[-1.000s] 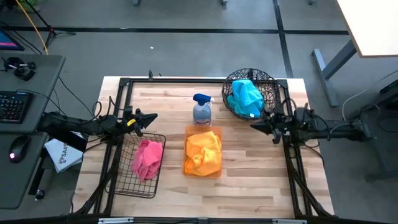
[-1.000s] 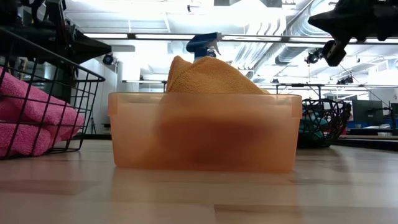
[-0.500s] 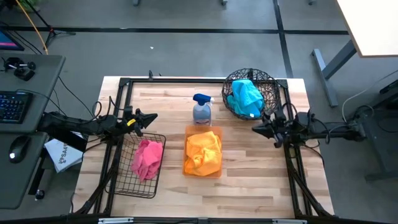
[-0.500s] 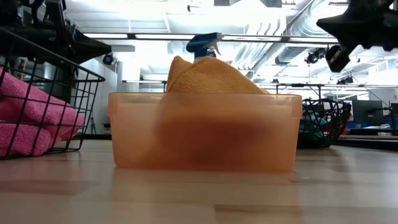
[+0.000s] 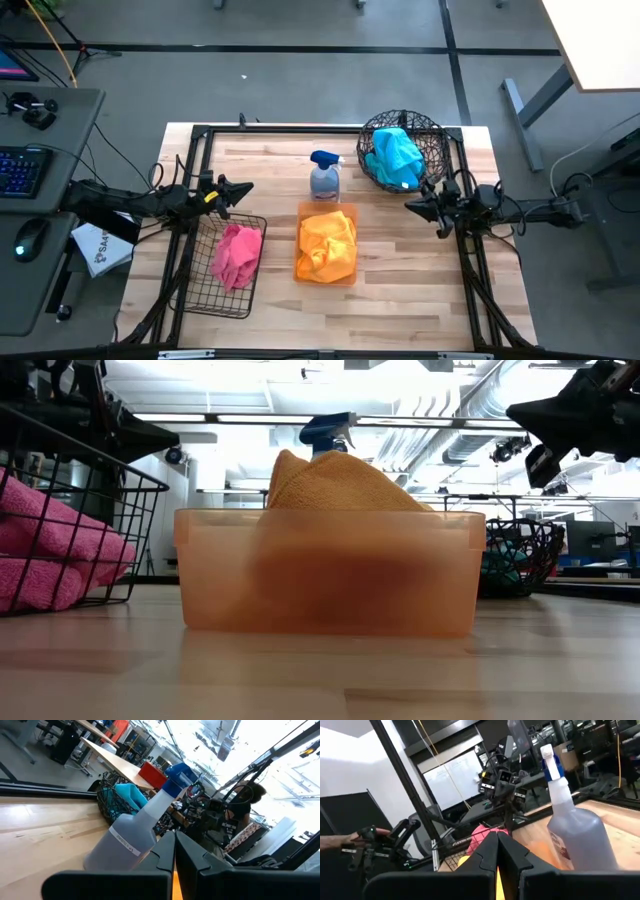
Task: Sort microfiber towel by color & place in baskets
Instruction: Return to Home Position
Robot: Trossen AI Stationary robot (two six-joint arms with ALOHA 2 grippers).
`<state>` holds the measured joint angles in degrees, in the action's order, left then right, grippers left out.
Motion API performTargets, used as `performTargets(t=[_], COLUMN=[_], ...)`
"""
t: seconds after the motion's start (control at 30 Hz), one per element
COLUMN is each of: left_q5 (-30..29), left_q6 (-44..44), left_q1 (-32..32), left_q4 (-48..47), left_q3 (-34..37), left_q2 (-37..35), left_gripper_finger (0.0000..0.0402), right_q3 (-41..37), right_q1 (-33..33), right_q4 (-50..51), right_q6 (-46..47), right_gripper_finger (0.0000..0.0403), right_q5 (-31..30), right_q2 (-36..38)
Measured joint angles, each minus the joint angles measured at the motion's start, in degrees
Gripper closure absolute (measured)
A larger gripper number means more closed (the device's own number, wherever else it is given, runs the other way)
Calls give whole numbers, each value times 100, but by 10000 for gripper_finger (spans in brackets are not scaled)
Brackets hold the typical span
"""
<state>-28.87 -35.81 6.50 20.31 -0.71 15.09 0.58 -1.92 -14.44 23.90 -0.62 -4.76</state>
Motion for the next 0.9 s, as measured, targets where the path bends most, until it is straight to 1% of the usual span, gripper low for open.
performTargets(t=[0.07,0.23,0.43,0.57,0.73,0.8,0.9], left_q5=[-2,-2,-2,-1,0,-1,-53], left_q6=[0,0,0,-2,-2,0,-2], left_q1=[0,0,0,4,-50,-97,-131], left_q4=[0,0,-28,-249,-753,-934,-1167], left_q3=[-2,-2,-2,-2,-4,-6,-1], left_q2=[0,0,-18,-408,-1162,-1442,-1483], left_gripper_finger=[401,401,401,401,401,401,401], right_q3=[0,0,-2,-2,-2,-3,-4], right_q1=[-1,-2,-1,-2,5,5,5], right_q4=[19,356,644,759,1136,1200,1263], right_q6=[47,580,585,570,570,570,568], right_gripper_finger=[403,403,403,403,403,403,403], right_q5=[8,49,57,61,63,63,63], right_q2=[24,25,25,50,478,468,472])
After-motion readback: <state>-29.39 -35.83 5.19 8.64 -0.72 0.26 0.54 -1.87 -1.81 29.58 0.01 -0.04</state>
